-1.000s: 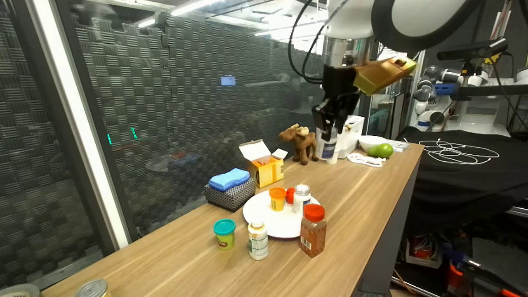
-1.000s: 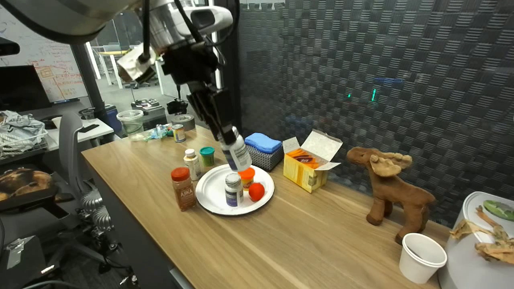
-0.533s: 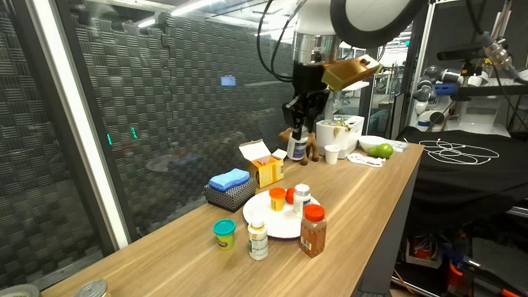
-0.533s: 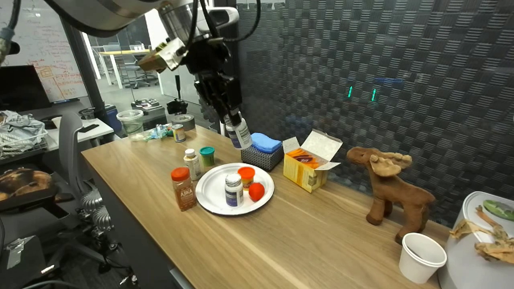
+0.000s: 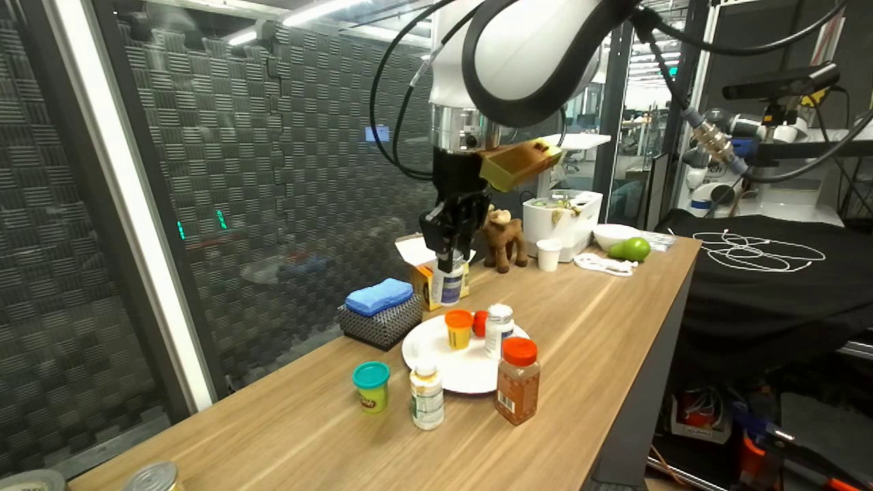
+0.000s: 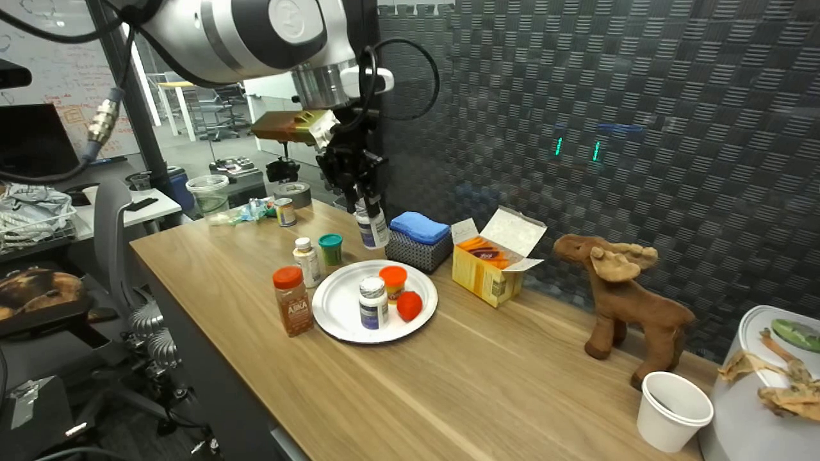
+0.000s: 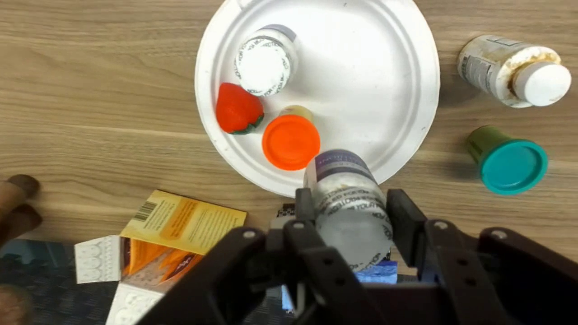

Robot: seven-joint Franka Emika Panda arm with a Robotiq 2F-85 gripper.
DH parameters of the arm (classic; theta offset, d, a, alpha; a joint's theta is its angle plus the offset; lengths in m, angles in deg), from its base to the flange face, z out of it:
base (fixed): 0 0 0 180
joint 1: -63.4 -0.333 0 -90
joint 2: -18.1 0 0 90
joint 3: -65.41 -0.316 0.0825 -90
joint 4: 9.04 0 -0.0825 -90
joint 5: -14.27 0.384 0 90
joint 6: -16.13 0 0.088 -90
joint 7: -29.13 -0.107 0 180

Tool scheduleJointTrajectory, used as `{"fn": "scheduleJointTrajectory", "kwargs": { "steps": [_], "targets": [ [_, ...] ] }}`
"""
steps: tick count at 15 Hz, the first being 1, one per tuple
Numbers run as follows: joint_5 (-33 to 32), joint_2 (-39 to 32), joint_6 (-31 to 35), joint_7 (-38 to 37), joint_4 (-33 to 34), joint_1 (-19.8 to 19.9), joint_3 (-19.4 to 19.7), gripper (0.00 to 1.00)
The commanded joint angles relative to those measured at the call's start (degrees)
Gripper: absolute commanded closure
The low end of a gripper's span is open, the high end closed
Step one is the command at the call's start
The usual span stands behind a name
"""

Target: Pick up all the objects surrounding the white plate and arrange them on the plate

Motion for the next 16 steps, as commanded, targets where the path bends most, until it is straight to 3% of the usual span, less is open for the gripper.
{"fn": "scheduleJointTrajectory", "kwargs": {
  "steps": [1, 8, 16],
  "targets": [
    [4.2, -5.4, -1.5, 5.5, 4.7, 0.0, -0.4, 0.81],
    [8.4, -11.4, -3.6, 11.8, 7.4, 0.2, -1.1, 0.81],
    [3.3, -15.7, -2.4, 8.6, 10.3, -1.7, 1.7, 0.81]
  ]
}}
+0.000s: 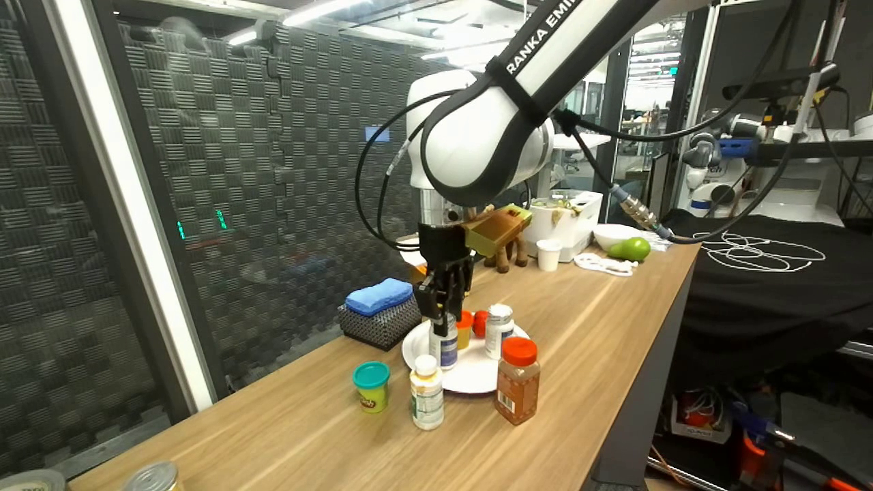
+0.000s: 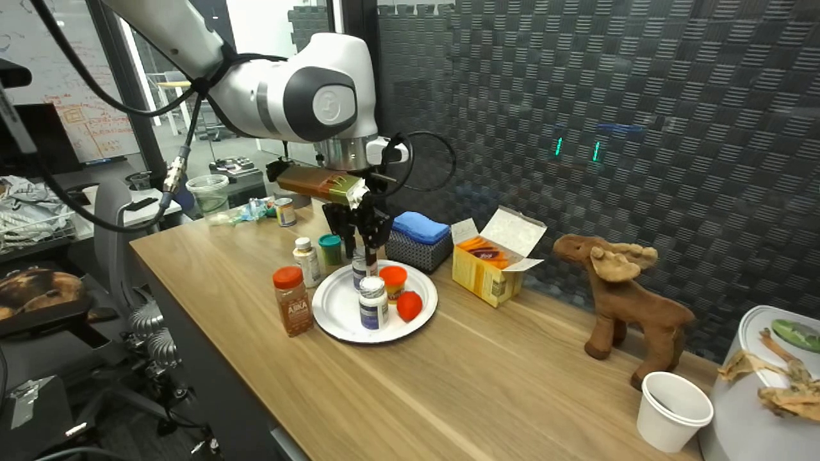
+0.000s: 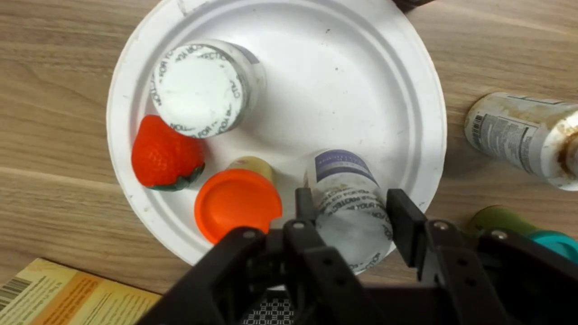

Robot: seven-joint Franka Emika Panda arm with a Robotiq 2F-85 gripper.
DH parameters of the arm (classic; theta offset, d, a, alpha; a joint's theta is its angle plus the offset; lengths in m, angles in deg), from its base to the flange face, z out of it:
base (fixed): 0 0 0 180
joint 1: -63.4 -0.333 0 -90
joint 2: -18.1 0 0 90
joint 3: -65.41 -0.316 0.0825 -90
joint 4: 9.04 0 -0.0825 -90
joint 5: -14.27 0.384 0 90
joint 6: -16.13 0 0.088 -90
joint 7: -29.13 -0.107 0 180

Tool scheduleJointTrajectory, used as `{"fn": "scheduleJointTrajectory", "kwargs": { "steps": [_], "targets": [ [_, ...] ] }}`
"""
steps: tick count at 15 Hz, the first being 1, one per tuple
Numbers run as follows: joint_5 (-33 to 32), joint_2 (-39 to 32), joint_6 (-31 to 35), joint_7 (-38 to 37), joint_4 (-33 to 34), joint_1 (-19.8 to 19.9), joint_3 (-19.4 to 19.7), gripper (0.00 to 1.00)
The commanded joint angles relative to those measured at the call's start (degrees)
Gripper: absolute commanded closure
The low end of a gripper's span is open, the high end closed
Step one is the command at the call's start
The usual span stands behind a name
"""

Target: Pick up all the objects surrounding the white plate and arrange them on the plate

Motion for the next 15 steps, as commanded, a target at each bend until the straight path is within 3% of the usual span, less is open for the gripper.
{"fn": "scheduleJointTrajectory", "kwargs": {
  "steps": [1, 9, 10, 11, 15],
  "targets": [
    [-3.0, -2.5, -0.2, -1.9, 3.5, -1.6, 2.2, 0.81],
    [-2.4, -3.4, 0.0, -0.6, 5.2, -1.2, 1.8, 0.81],
    [-2.3, -3.3, -0.5, -0.4, 5.1, -1.2, 1.7, 0.48],
    [-2.2, -2.8, -0.6, -0.1, 4.5, -1.1, 1.5, 0.30],
    [-1.5, 2.2, -1.0, -1.2, 0.5, -1.1, 1.2, 0.01]
  ]
}}
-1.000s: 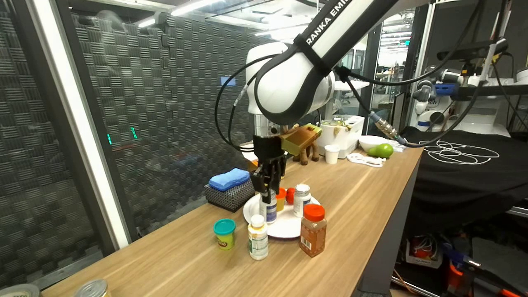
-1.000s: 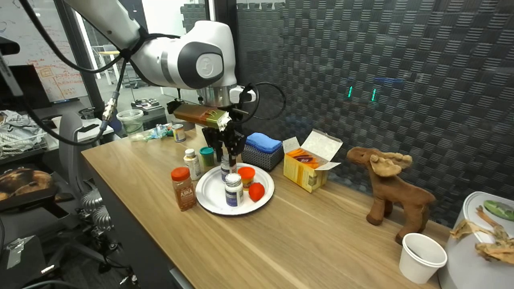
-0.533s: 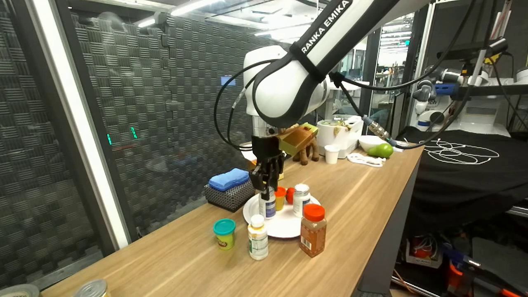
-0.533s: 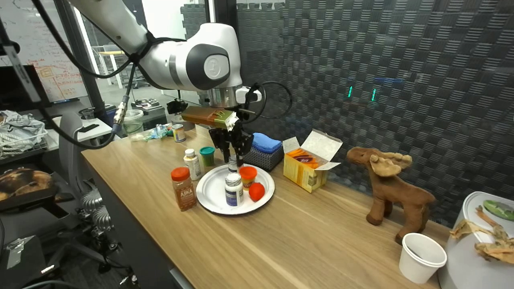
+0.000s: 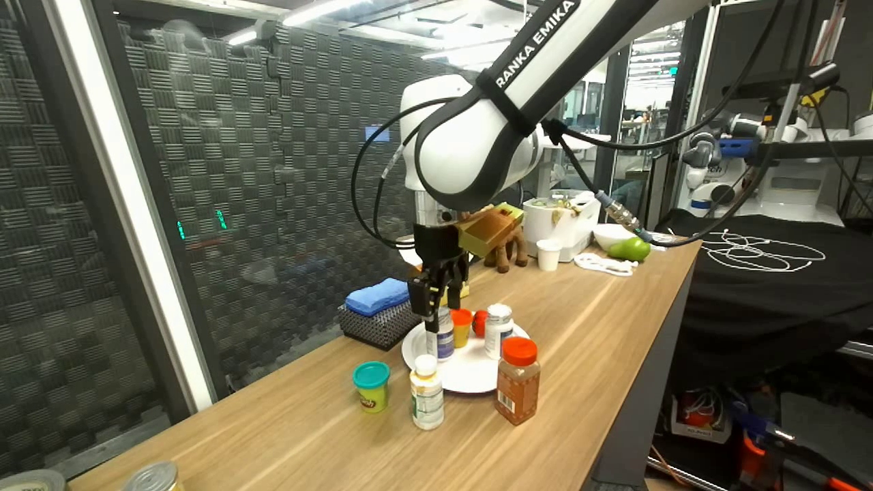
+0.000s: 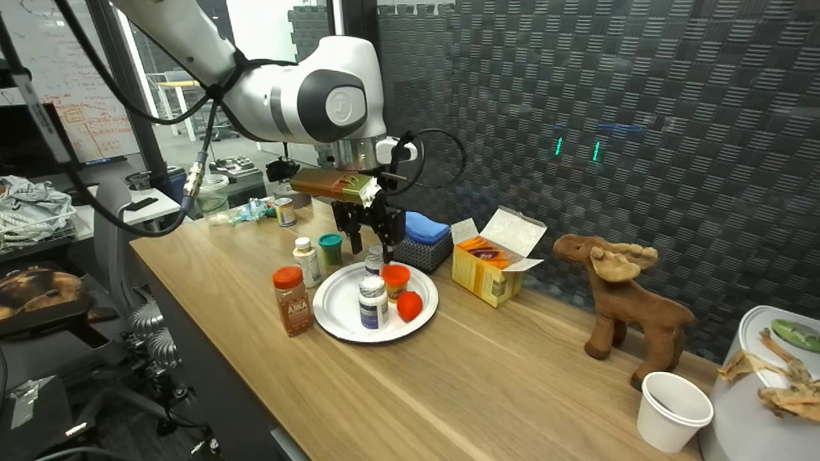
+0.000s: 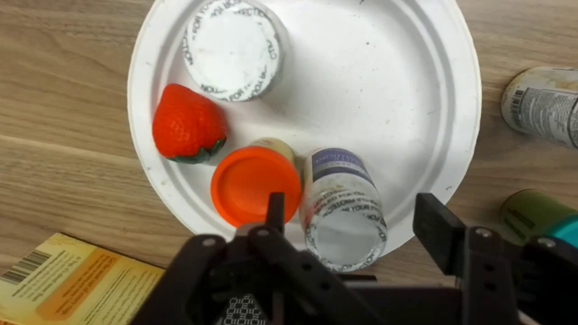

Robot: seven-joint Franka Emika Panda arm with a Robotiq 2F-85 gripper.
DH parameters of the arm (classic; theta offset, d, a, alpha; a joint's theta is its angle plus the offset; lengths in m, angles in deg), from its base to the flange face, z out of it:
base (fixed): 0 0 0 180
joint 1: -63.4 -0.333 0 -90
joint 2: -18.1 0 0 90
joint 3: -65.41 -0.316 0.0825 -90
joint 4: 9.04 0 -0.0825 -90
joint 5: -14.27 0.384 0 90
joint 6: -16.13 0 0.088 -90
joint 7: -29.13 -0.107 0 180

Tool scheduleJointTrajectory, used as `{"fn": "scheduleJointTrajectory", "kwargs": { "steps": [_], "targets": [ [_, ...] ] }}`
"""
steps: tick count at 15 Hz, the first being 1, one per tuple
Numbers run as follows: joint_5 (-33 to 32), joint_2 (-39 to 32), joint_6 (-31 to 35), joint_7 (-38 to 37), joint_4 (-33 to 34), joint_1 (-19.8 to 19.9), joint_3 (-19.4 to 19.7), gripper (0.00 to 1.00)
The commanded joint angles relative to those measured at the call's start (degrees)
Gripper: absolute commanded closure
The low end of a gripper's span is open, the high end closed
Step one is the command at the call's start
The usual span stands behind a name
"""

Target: Pick up all the objects surrounding the white plate and arrange them on the plate

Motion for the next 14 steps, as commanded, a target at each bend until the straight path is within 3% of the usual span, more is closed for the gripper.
{"fn": "scheduleJointTrajectory", "kwargs": {
  "steps": [1, 9, 14],
  "targets": [
    [0.6, 6.3, -0.3, -1.3, -4.2, -0.6, 0.0, 0.00],
    [1.3, 24.8, 5.6, -14.2, -24.3, -0.9, 0.3, 0.00],
    [2.7, 28.9, 7.4, -18.3, -32.5, -0.5, -0.8, 0.00]
  ]
}}
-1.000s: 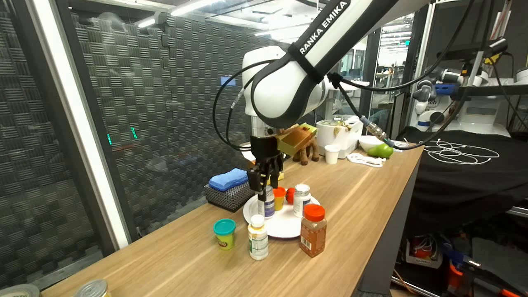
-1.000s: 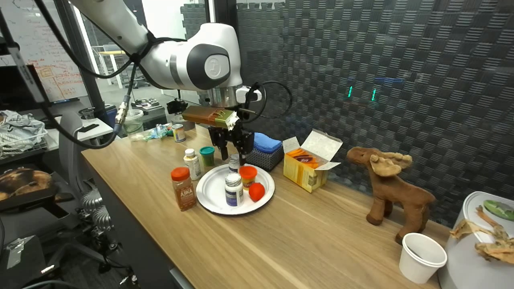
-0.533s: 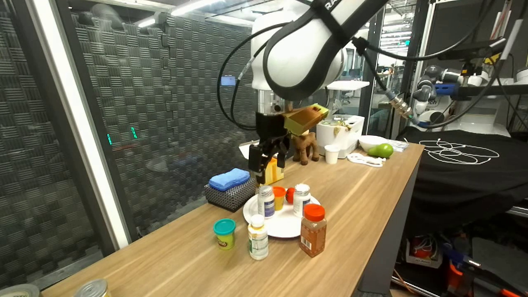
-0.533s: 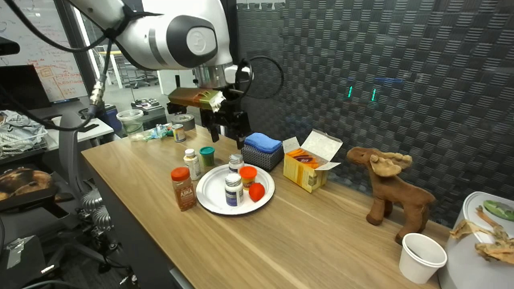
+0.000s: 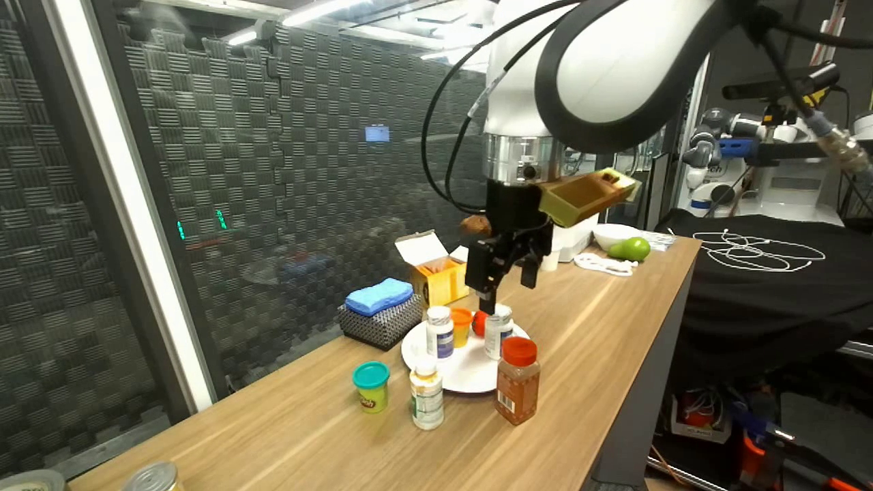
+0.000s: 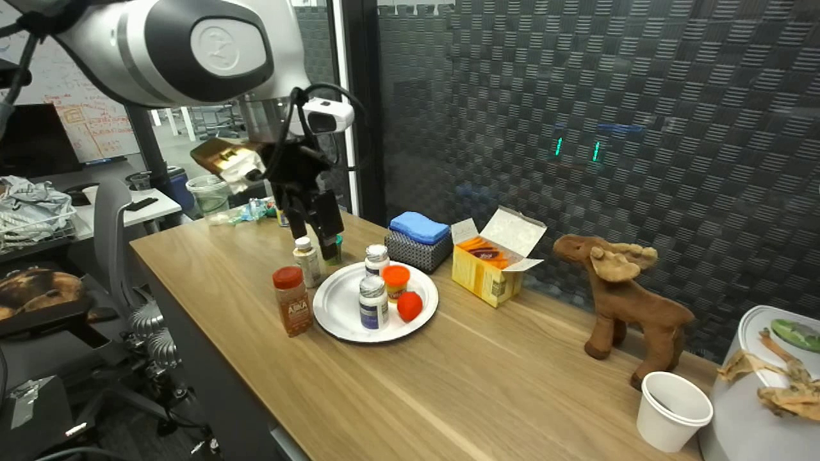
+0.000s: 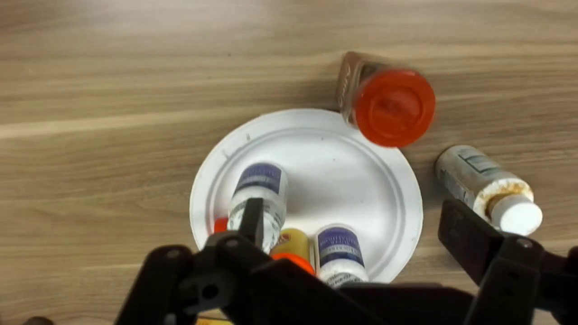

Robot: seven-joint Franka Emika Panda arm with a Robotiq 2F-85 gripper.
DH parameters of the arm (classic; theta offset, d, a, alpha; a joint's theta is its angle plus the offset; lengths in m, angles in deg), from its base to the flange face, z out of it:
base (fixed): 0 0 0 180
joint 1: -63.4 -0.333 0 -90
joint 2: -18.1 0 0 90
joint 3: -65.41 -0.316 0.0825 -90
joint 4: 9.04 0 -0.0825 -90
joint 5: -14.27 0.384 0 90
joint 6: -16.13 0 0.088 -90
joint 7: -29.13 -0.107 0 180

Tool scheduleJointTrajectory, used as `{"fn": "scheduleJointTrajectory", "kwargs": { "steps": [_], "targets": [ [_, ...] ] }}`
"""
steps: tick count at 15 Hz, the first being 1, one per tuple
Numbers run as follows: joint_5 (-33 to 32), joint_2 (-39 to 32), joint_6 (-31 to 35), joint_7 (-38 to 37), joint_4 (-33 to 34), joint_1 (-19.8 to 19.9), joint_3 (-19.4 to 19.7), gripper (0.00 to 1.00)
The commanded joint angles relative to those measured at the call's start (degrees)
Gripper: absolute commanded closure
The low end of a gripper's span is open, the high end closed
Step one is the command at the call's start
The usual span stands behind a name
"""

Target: Pick up all the objects surrounding the white plate and arrange them on the plate

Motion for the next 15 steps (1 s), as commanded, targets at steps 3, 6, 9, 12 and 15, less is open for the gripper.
{"fn": "scheduleJointTrajectory", "kwargs": {
  "steps": [3, 6, 9, 12, 15],
  "targets": [
    [5.6, 4.0, 2.5, -0.4, -7.1, -0.1, -1.1, 0.00],
    [9.6, 3.1, 3.0, 1.7, -6.8, 0.0, -1.3, 0.00],
    [13.3, 2.1, 2.0, 3.9, -5.9, 0.1, -1.5, 0.00],
    [14.2, 1.1, 0.9, 3.8, -5.4, 0.1, -1.4, 0.00],
    [14.4, -0.1, 0.7, 4.1, -4.9, 0.0, -1.5, 0.00]
  ]
}}
